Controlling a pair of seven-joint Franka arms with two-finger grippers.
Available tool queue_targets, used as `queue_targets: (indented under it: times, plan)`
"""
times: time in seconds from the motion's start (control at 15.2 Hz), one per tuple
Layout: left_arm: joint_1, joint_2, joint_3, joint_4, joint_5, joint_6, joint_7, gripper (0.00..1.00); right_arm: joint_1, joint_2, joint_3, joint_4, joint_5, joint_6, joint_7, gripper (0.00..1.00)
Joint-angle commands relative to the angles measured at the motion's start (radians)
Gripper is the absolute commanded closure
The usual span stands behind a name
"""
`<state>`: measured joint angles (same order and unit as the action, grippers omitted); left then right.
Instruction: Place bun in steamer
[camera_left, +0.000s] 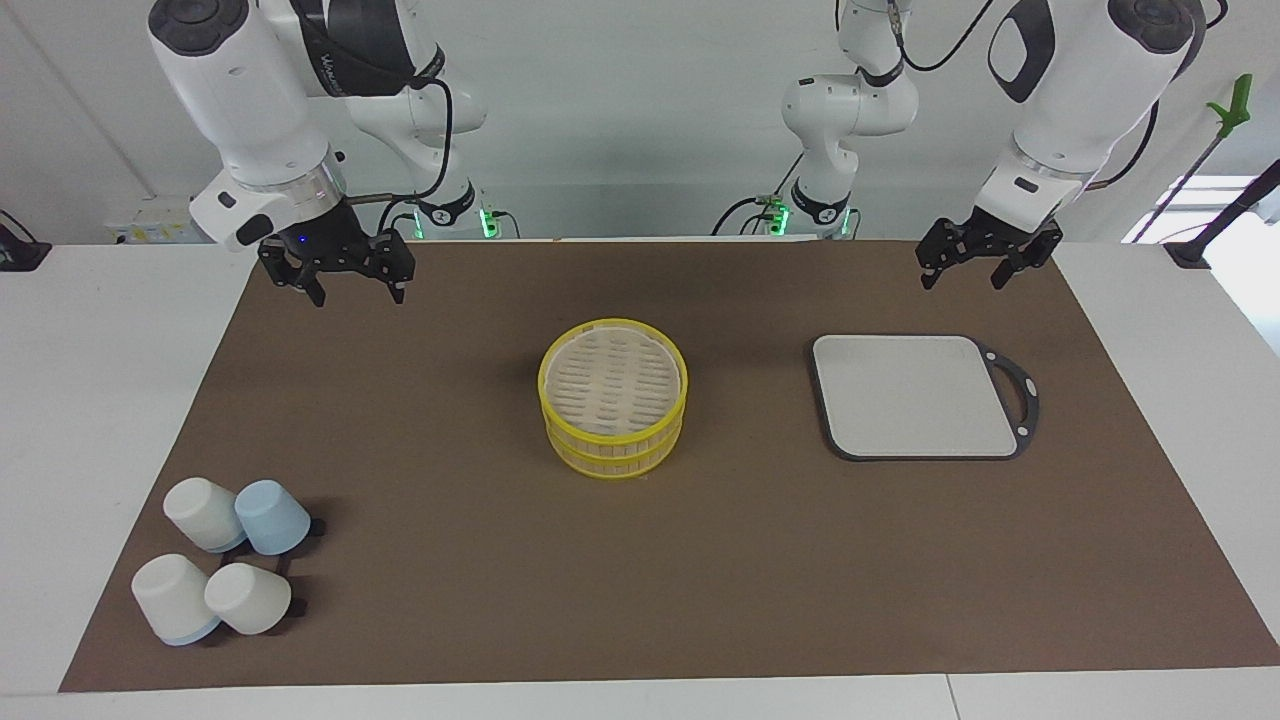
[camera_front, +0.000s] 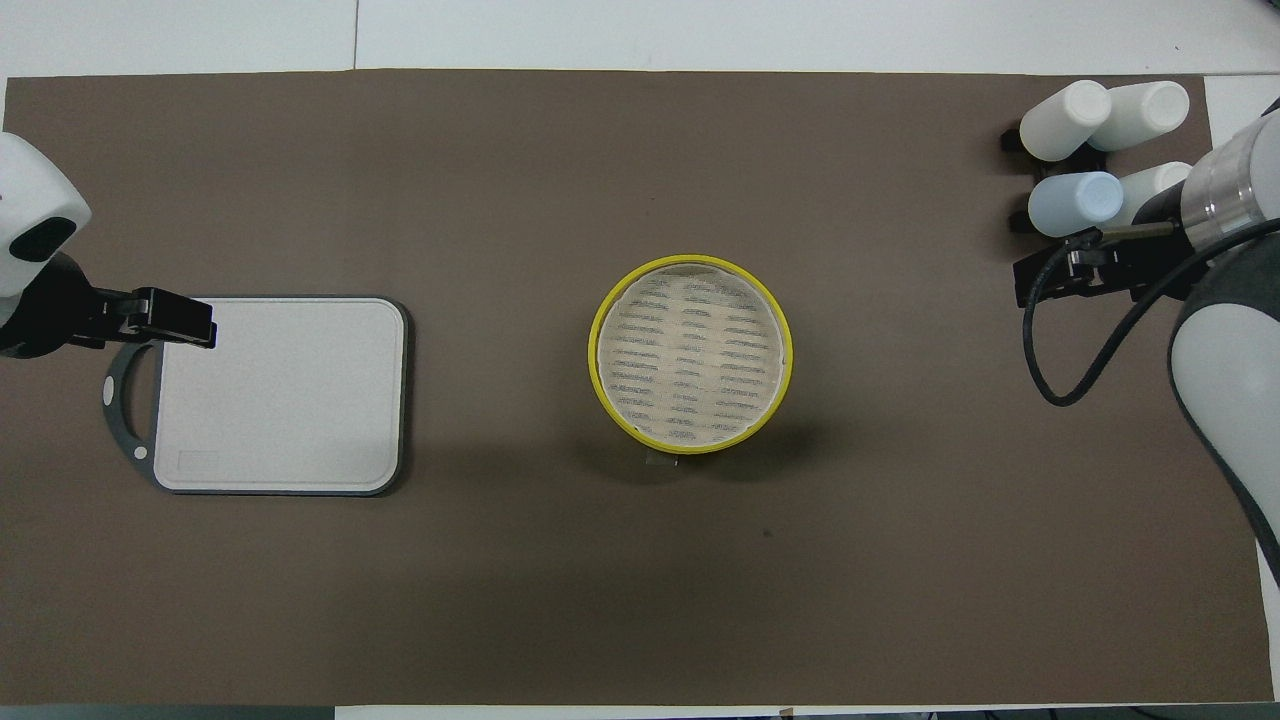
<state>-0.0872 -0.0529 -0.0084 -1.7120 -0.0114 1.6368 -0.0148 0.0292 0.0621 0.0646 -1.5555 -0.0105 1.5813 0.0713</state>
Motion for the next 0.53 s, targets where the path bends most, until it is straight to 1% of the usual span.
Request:
queue_targets:
  times: [0.0, 0.13, 0.46]
  plan:
    - [-0.006, -0.019, 0.002, -0.009, 0.016, -0.006, 0.006, 0.0, 0.003, 0.004, -0.006, 0.008, 0.02, 0.016, -0.021, 0.0]
    - [-0.006, -0.019, 0.002, -0.009, 0.016, -0.006, 0.007, 0.0, 0.003, 0.002, -0.006, 0.0, 0.02, 0.034, -0.021, 0.0]
    - [-0.006, -0.019, 0.002, -0.009, 0.016, -0.006, 0.007, 0.0, 0.006, 0.002, -0.006, -0.001, 0.02, 0.034, -0.019, 0.0]
